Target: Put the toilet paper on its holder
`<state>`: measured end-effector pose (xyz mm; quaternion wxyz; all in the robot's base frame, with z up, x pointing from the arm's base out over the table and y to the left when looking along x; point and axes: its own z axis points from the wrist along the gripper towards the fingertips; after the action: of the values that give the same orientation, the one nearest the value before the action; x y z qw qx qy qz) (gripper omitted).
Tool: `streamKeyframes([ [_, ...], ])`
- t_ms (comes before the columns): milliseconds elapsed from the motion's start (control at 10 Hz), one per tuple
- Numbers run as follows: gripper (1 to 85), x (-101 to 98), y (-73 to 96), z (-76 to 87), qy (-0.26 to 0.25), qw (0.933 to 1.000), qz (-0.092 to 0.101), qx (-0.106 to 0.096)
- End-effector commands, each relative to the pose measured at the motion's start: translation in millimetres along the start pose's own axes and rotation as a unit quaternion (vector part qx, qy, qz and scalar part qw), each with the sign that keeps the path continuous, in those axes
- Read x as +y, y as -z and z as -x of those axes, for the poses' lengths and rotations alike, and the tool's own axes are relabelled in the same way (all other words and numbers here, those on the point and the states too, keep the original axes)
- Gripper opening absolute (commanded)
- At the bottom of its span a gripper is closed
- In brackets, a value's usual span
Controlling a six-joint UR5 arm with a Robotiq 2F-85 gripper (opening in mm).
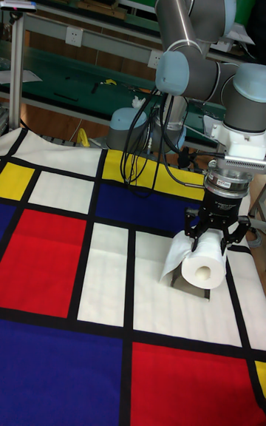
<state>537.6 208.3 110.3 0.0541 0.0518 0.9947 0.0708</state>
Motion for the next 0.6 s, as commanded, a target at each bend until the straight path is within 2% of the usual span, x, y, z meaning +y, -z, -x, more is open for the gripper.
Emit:
streamKeyframes([
  [0, 1.3, 4.0, 1.4, 2.2, 0.0, 1.0, 0.009, -0.002],
  [500, 1.3, 11.7, -14.6, 13.7, -0.001, 0.9998, 0.017, -0.008],
])
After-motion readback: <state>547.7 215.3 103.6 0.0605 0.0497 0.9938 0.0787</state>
